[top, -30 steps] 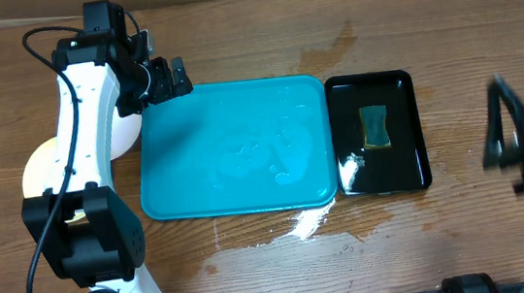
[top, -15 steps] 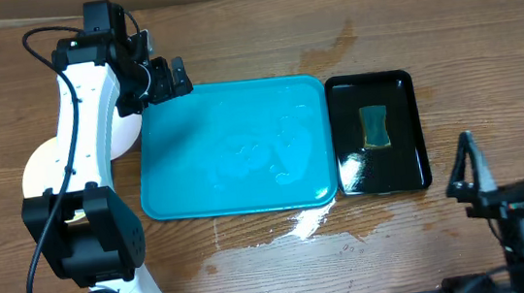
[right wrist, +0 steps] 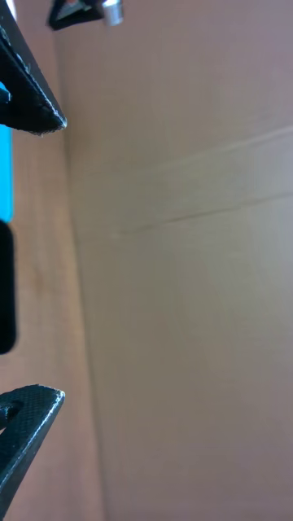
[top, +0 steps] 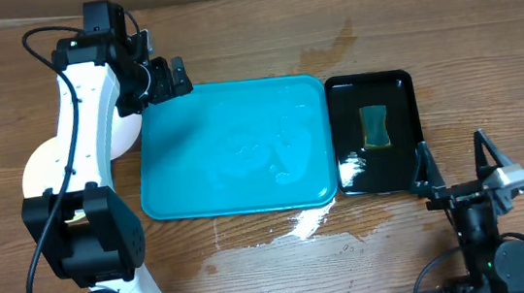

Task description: Clean dirty plates on tray and stack at the side

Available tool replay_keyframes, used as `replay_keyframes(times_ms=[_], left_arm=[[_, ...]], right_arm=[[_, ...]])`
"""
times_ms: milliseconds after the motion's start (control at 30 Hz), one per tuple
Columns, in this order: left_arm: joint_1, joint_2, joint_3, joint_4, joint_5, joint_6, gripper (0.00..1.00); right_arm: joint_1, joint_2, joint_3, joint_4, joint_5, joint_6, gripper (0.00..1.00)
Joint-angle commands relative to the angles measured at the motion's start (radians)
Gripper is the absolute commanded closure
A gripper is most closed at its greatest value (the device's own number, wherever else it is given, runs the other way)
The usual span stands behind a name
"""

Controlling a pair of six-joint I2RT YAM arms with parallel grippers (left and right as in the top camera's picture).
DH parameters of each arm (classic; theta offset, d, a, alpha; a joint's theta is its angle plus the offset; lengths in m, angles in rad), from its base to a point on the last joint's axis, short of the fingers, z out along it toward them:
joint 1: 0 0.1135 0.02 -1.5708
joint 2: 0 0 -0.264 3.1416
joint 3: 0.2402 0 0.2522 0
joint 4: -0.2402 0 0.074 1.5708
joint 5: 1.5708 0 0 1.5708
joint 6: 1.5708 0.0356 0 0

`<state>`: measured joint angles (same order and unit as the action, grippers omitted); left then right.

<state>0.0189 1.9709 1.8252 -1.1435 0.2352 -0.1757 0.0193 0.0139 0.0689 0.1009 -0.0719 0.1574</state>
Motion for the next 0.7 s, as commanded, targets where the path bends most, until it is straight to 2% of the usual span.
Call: replay_keyframes(times_ms=[0,67,300,667], left_arm=[[-0.006,-0.029,-0.005,0.0,-0.002,0.023,0.0],[-0.006,-0.029,-0.005,0.0,-0.002,0.023,0.0],[-0.006,-0.029,-0.005,0.0,-0.002,0.023,0.0],[-0.006,-0.029,-0.005,0.0,-0.002,0.023,0.0]], right_arm=[[-0.005,-0.011,-0.041,0.006,-0.001,0.008,0.0],[-0.005,-0.011,-0.063,0.005,-0.008,0.007,0.0],[-0.023,-0.011,-0.061,-0.185,-0.005,0.006,0.0],[-0.027,-0.011,-0.061,-0.178,-0.004,0.006,0.0]])
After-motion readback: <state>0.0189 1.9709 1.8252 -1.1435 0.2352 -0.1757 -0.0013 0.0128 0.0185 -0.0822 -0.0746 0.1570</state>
